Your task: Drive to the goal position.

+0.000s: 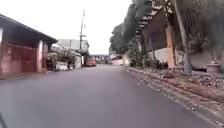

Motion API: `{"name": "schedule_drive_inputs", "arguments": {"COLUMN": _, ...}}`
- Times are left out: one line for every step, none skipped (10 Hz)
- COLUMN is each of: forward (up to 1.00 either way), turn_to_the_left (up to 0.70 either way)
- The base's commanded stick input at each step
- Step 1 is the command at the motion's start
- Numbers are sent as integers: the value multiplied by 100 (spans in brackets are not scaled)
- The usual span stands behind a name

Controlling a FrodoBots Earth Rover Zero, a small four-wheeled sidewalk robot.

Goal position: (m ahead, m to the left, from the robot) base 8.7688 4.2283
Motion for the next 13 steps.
{"name": "schedule_drive_inputs", "arguments": {"forward": 100, "turn_to_the_left": 5}}
{"name": "schedule_drive_inputs", "arguments": {"forward": 100, "turn_to_the_left": 12}}
{"name": "schedule_drive_inputs", "arguments": {"forward": 100, "turn_to_the_left": 23}}
{"name": "schedule_drive_inputs", "arguments": {"forward": 100, "turn_to_the_left": 23}}
{"name": "schedule_drive_inputs", "arguments": {"forward": 100, "turn_to_the_left": 0}}
{"name": "schedule_drive_inputs", "arguments": {"forward": 100, "turn_to_the_left": 0}}
{"name": "schedule_drive_inputs", "arguments": {"forward": 100, "turn_to_the_left": 0}}
{"name": "schedule_drive_inputs", "arguments": {"forward": 100, "turn_to_the_left": 0}}
{"name": "schedule_drive_inputs", "arguments": {"forward": 100, "turn_to_the_left": 0}}
{"name": "schedule_drive_inputs", "arguments": {"forward": 100, "turn_to_the_left": 0}}
{"name": "schedule_drive_inputs", "arguments": {"forward": 100, "turn_to_the_left": 0}}
{"name": "schedule_drive_inputs", "arguments": {"forward": 100, "turn_to_the_left": 0}}
{"name": "schedule_drive_inputs", "arguments": {"forward": 100, "turn_to_the_left": 0}}
